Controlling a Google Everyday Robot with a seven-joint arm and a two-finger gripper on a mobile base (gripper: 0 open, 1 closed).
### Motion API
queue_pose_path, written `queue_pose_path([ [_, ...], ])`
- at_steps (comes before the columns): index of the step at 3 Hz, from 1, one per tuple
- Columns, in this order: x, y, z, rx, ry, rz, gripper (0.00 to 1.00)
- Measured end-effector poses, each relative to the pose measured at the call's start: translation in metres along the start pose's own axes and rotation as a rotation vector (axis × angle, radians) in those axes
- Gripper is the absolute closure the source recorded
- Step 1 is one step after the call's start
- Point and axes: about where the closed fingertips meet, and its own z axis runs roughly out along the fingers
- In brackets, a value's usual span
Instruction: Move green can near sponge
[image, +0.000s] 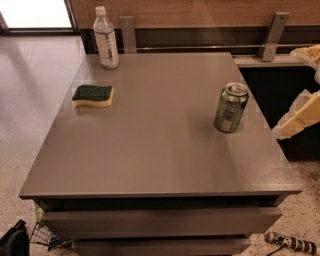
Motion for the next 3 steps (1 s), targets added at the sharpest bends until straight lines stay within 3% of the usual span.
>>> queue_pose_path([
  [1,0.008,-0.014,0.016,0.015,-0.135,0.039,0.00],
  [2,0.018,-0.019,0.043,-0.026,-0.334,0.154,0.00],
  [3,0.022,-0.018,0.058,-0.064,-0.442,0.225,0.00],
])
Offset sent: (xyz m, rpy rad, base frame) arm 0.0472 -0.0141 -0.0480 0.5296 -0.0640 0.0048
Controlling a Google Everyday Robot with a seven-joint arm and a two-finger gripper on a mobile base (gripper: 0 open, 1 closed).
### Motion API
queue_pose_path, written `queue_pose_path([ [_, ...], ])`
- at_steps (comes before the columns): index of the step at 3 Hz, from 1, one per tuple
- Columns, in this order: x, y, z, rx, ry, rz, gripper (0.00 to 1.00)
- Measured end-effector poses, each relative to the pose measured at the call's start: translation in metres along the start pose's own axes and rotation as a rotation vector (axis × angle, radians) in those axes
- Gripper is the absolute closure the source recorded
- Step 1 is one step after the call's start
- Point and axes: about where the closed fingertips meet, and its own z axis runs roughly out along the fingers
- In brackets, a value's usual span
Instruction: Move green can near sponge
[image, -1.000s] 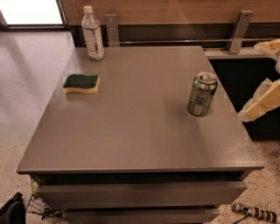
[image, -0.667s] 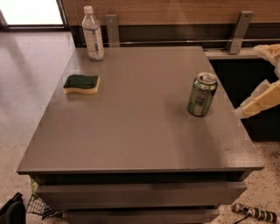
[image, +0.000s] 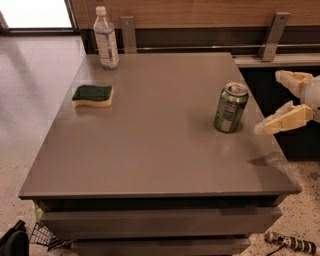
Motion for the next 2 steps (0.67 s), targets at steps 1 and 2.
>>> queue_pose_path([
  [1,0.004,0.002,0.018,-0.030,-0.095,0.045,0.00],
  [2,0.008,0.001,0.048,-0.048,-0.233,0.016,0.00],
])
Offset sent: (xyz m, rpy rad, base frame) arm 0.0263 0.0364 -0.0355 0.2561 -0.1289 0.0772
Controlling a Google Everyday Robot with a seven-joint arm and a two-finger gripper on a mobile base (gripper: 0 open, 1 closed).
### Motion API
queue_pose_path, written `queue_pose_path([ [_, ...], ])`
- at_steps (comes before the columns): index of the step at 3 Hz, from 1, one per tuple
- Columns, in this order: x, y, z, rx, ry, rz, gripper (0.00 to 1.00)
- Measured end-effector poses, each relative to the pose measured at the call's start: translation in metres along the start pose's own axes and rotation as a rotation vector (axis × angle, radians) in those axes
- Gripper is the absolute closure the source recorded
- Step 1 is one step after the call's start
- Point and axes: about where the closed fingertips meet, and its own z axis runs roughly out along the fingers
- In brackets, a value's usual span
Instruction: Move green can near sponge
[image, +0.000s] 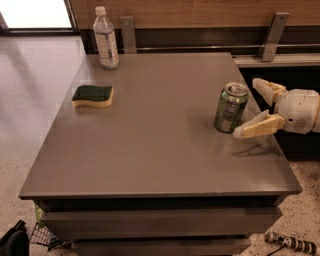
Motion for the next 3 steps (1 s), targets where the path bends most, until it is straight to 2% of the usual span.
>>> queue_pose_path([
  [1,0.004,-0.002,0.010,-0.009,-0.047,-0.021,0.00],
  [2,-0.002,-0.001,0.023,-0.034,-0.079,-0.035,0.18],
  [3,-0.003,0.000,0.026,-0.040,-0.083,-0.038,0.41],
])
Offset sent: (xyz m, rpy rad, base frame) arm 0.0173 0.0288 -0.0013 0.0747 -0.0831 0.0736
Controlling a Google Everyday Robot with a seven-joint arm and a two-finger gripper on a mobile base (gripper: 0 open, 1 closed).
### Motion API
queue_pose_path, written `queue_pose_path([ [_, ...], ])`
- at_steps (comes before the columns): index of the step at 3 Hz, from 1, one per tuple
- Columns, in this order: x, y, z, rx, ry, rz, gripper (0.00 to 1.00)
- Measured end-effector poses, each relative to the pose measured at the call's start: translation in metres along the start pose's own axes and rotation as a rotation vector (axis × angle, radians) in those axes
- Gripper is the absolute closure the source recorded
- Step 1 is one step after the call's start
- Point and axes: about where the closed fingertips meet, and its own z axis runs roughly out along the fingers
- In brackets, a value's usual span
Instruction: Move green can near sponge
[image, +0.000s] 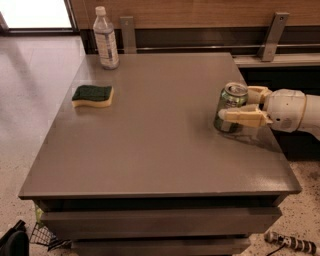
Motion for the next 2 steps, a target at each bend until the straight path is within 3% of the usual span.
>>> queue_pose_path([
  [2,-0.0016,0.0018,0.0049,-0.009,-0.002,-0.001,0.88],
])
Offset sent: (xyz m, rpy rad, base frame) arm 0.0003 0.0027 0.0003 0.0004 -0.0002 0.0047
